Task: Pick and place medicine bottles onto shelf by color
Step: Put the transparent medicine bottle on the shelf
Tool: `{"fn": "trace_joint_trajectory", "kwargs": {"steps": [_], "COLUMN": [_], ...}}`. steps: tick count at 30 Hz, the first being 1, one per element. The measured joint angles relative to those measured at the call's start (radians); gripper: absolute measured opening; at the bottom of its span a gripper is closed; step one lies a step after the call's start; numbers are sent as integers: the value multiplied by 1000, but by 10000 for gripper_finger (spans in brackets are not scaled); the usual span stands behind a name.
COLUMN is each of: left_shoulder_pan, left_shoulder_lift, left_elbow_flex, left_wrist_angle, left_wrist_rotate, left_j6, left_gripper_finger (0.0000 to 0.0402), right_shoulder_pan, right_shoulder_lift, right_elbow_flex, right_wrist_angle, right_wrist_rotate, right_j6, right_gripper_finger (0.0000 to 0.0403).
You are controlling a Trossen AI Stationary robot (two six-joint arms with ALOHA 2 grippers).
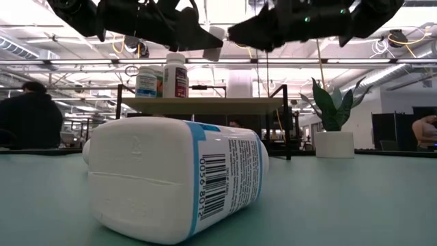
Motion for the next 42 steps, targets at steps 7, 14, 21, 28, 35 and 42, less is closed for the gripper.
{"fn": "trace_joint_trajectory", "kwargs": {"steps": [7,14,21,28,35,42], "left_shoulder_pan": [2,10,23,42,43,43], "left_shoulder_lift": [0,0,0,-1,-1,-1], "left_elbow_flex": [0,0,0,0,0,0], "left_wrist_angle": [-13,-33,-53,-89,-96,-93], "left_wrist_rotate": [13,139,158,253,253,254], "left_j6": [-9,-68,-84,-102,-104,-104], "left_gripper_finger": [165,160,163,165,160,168], "right_shoulder_pan": [46,20,8,9,9,5], "right_shoulder_lift": [2,4,74,133,134,134], "right_elbow_flex": [0,0,0,0,0,0], "right_wrist_angle": [71,123,129,186,201,206], "right_wrist_rotate": [3,3,-79,-105,-105,-101], "right_j6": [-99,-50,31,40,47,52], "right_gripper_finger": [252,300,309,302,301,301]}}
